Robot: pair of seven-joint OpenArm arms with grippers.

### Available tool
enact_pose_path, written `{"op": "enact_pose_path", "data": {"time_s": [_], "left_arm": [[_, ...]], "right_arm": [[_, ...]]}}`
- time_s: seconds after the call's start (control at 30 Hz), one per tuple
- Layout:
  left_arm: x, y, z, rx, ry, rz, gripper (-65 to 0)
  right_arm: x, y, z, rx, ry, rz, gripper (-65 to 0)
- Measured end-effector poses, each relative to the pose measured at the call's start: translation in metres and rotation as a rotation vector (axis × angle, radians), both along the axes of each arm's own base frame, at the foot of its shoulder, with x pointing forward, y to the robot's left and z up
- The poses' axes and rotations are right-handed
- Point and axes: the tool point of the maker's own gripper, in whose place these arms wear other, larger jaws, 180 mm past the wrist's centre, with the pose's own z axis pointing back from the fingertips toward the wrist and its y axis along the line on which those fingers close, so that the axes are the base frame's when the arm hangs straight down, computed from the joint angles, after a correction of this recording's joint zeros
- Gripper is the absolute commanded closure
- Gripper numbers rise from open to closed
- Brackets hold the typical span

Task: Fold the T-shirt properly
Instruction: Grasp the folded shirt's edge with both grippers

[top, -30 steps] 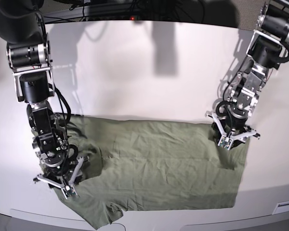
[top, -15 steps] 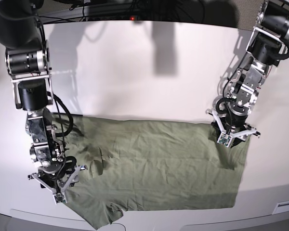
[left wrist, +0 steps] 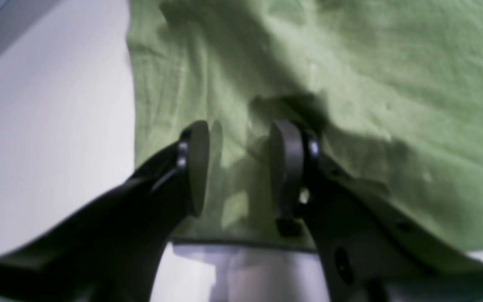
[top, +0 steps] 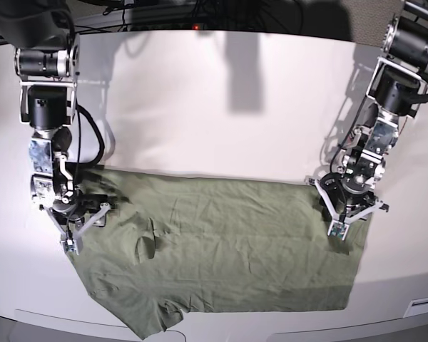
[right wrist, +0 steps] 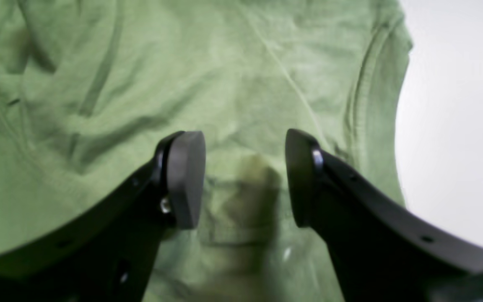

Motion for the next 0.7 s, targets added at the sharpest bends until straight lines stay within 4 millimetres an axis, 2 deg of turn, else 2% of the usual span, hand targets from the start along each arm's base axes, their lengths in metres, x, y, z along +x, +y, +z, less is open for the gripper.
{"op": "enact_pose_path", "data": {"time_s": [0.13,0.37,0.47,0.6,0.7], "left_arm": [[0.001,-0.016,0.007,-0.054,0.01,-0.03,-21.6],[-0.007,-0.019,0.001,-0.054,0.092,-0.026,-21.5],[-0.01,-0.024,-0.001,-0.113,0.125,-0.016,-21.5],[-0.014,-0.023,-0.001,-0.235,0.191,0.039,-21.5],[-0.016,-0.012,0.0,-0.281,0.231,0.085,-21.5]], "right_arm": [[-0.006,0.0,-0.004,0.021,0.034,0.016,-31.0],[-0.013,0.008,-0.013,0.051,0.043,0.038,-31.0],[-0.019,0.008,-0.018,0.052,0.049,0.038,-31.0],[-0.029,0.007,-0.024,0.03,0.044,0.05,-31.0],[-0.042,0.009,-0.028,-0.009,0.031,0.077,-31.0]]}}
